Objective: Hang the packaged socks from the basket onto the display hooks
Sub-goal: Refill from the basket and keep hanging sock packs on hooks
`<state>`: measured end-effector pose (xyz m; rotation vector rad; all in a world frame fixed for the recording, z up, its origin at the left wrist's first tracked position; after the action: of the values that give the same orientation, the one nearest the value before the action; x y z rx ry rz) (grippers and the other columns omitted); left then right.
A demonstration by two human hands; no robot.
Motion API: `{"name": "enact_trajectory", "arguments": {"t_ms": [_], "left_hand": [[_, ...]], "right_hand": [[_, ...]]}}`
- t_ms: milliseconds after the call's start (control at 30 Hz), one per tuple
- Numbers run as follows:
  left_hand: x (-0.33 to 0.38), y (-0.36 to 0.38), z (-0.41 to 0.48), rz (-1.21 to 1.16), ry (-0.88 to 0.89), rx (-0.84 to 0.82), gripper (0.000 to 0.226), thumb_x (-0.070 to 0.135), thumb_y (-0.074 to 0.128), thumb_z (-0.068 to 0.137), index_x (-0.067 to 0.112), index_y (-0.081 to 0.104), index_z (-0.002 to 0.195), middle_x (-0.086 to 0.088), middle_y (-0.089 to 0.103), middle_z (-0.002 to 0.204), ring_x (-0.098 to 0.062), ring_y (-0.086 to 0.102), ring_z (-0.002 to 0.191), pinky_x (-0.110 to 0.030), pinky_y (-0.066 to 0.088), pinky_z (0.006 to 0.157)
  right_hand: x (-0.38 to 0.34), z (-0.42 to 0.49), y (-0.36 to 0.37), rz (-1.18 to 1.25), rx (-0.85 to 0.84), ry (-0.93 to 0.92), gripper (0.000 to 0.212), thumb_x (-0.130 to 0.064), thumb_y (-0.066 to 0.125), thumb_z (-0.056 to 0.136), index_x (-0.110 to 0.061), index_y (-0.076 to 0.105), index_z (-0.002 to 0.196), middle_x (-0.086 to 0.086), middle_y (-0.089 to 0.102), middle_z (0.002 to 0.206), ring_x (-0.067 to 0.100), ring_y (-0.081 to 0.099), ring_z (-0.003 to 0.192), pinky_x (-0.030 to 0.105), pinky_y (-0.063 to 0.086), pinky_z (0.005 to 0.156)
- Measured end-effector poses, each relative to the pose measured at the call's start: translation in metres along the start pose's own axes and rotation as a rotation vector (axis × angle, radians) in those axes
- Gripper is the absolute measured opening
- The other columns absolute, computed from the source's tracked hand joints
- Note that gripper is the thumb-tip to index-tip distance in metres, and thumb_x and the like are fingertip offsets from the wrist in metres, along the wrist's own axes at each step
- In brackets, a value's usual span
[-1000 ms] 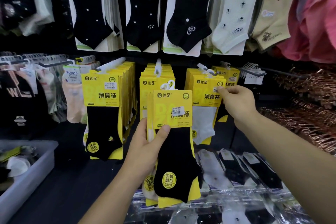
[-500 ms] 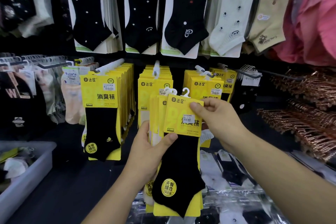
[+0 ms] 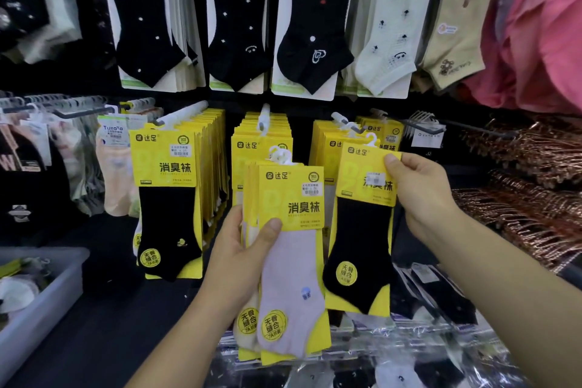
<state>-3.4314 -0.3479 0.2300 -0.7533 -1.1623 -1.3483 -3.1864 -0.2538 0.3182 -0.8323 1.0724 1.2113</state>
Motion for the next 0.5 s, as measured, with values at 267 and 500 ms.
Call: {"name": "enact_trajectory", "arguments": {"t_ms": [267, 500], "left_hand": [[0.002, -0.002, 0.000, -0.023, 0.006, -0.001, 0.039, 0.034, 0.072, 0.087, 0.022, 0.064, 0.123, 0.004, 0.081, 0.112, -0.016, 0.079, 0.101, -0.023, 0.062, 0.073], [0.002, 0.001, 0.000, -0.037, 0.019, -0.020, 0.041, 0.034, 0.071, 0.087, 0.023, 0.064, 0.126, 0.005, 0.081, 0.115, -0.015, 0.079, 0.103, -0.023, 0.062, 0.075]], "right_hand": [[-0.006, 0.015, 0.013, -0.054, 0.009, -0.082, 0.015, -0.018, 0.060, 0.102, -0.013, 0.071, 0.110, -0.001, 0.078, 0.096, 0.017, 0.073, 0.099, 0.031, 0.060, 0.086], [-0.001, 0.024, 0.022, -0.198, 0.089, -0.063, 0.036, -0.033, 0.070, 0.094, -0.008, 0.069, 0.119, -0.001, 0.069, 0.099, 0.017, 0.065, 0.100, 0.033, 0.052, 0.093]]}}
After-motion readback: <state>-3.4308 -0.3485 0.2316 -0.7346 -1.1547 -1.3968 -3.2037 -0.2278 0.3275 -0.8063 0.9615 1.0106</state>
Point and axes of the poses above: each hand's wrist, its own z-axis towards the middle knuckle, its own y-axis out of the palm, x = y × z, the point moved 1 cm from there along z, towards the middle knuckle
